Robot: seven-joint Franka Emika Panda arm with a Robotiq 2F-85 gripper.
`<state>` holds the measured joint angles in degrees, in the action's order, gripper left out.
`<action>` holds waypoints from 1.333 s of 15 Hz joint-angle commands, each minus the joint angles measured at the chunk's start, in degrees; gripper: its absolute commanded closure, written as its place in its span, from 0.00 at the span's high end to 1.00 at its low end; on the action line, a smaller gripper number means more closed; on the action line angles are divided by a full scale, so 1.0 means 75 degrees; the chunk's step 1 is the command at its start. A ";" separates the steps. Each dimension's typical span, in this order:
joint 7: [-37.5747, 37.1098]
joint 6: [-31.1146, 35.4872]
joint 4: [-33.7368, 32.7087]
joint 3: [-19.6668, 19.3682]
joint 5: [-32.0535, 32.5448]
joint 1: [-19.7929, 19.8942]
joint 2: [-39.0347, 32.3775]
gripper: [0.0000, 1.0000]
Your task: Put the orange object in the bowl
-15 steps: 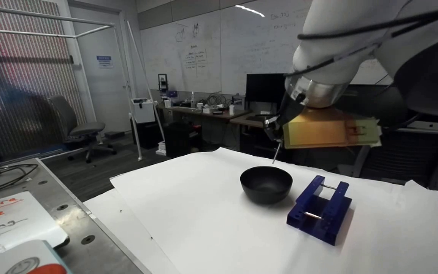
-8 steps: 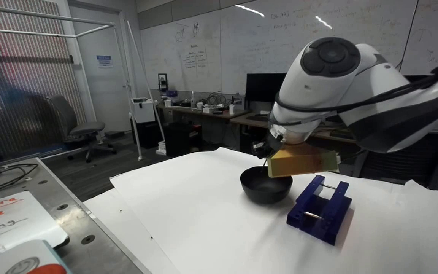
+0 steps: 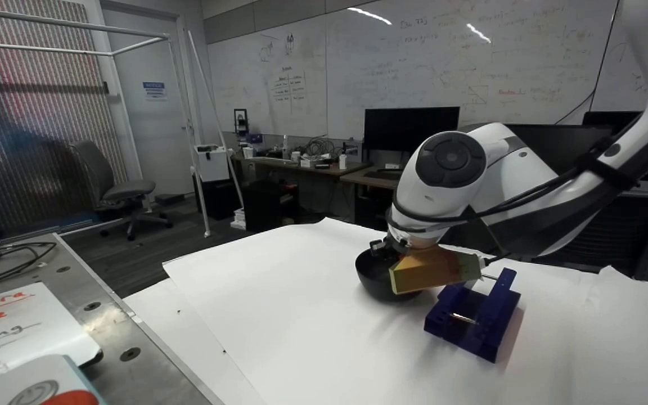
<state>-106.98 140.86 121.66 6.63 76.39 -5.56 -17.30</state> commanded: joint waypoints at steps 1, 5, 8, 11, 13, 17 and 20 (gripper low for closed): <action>-0.0138 0.0154 -0.0350 -0.0159 0.0231 -0.0079 -0.0352 0.32; -0.0012 0.0136 -0.0411 -0.0152 0.0102 -0.0083 -0.0472 0.62; 0.0022 0.0190 -0.0352 -0.0127 0.0059 -0.0079 -0.0373 0.84; 0.0042 0.0263 -0.0181 -0.0067 0.0016 -0.0114 -0.0036 1.00; 0.0258 0.0513 0.0009 0.0045 -0.0294 -0.0071 0.0292 1.00; 0.2098 0.1383 0.0782 0.0515 -0.2473 0.0135 0.1208 1.00; 0.3594 0.1768 0.1564 0.1663 -0.4475 0.0950 0.1667 1.00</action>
<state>-89.43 150.63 126.35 12.39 53.96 -3.90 -10.29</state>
